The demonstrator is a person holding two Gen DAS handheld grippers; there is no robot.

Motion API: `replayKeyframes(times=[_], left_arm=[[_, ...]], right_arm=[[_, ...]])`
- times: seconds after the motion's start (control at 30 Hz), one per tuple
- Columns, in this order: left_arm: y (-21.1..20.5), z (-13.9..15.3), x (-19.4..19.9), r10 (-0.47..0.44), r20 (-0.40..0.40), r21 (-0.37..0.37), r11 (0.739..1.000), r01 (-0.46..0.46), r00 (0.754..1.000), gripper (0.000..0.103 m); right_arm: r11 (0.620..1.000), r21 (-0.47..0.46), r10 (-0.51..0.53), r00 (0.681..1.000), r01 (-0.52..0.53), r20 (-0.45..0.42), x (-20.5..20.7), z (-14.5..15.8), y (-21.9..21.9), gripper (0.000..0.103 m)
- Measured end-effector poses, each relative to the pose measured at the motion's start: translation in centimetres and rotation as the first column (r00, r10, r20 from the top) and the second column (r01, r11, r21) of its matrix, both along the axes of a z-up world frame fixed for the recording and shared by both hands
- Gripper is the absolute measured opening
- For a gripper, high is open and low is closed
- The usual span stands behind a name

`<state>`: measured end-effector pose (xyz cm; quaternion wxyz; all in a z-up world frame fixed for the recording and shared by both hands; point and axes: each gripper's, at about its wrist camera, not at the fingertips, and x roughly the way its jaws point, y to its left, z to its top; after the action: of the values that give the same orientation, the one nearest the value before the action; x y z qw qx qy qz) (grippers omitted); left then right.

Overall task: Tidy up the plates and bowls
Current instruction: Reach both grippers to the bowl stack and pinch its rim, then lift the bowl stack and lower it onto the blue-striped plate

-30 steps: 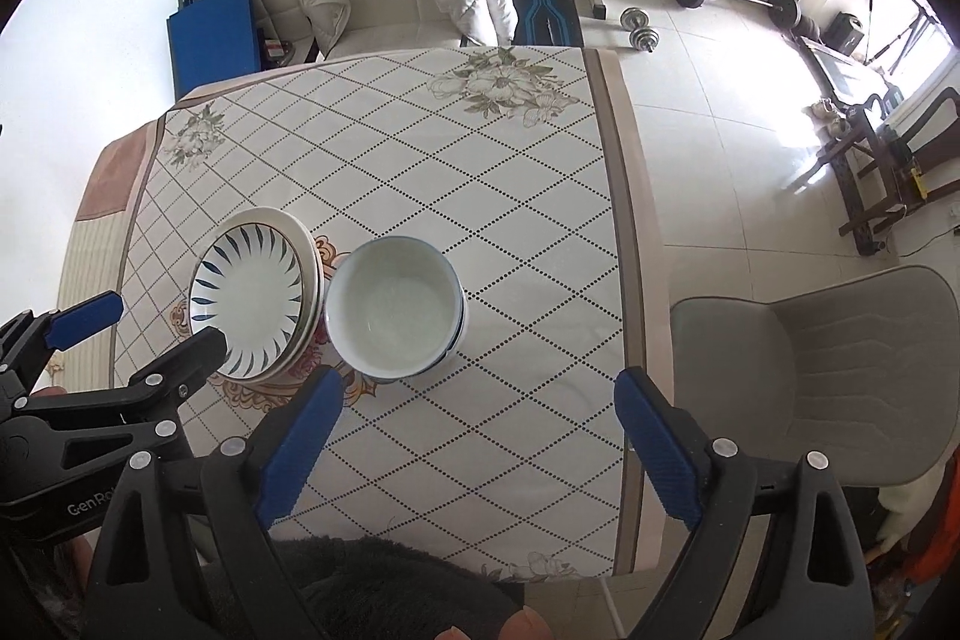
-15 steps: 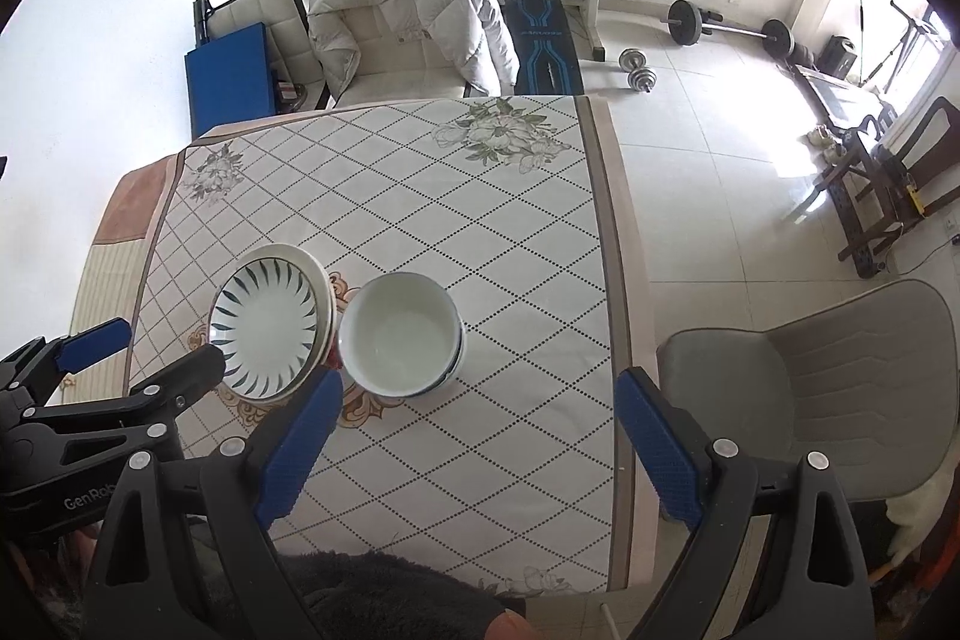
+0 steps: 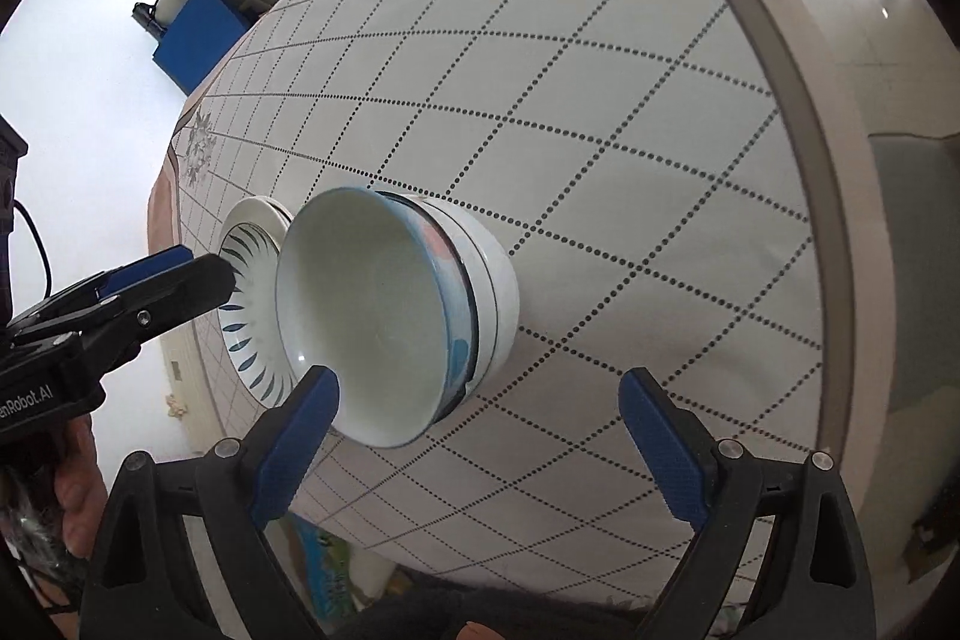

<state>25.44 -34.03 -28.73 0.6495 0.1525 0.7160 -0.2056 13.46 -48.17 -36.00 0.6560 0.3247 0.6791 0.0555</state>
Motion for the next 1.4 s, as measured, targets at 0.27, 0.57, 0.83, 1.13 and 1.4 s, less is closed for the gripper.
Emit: replayKeyframes(times=[0.27, 0.57, 0.83, 1.13, 1.4], left_arm=[[-1.1, -6.4, 1.1, -0.090, -0.197, -0.010, 0.996, 0.090, 0.976, 0.075], [-0.4, -10.0, 0.4, -0.023, -0.360, -0.154, 0.987, -0.035, 0.933, 0.059], [0.4, -9.3, 0.1, 0.038, -0.319, -0.159, 0.983, -0.093, 0.947, 0.056], [-0.3, -8.3, -0.4, 0.051, -0.282, -0.122, 0.989, -0.089, 0.958, 0.056], [0.5, -6.4, 0.0, 0.085, -0.274, -0.119, 0.985, -0.121, 0.958, 0.056]], right_arm=[[0.995, 0.090, -0.029, 0.998, 0.034, -0.060, 1.4, -5.1, 0.8, 0.096], [0.975, 0.212, -0.040, 0.994, 0.060, -0.099, 2.3, -9.1, 2.6, 0.093], [0.976, 0.206, -0.052, 0.994, 0.072, -0.100, 3.2, -10.1, 3.6, 0.069], [0.973, 0.217, -0.057, 0.992, 0.080, -0.110, 3.7, -9.8, 4.3, 0.069], [0.968, 0.242, -0.038, 0.992, 0.065, -0.118, 4.5, -7.5, 4.7, 0.069]])
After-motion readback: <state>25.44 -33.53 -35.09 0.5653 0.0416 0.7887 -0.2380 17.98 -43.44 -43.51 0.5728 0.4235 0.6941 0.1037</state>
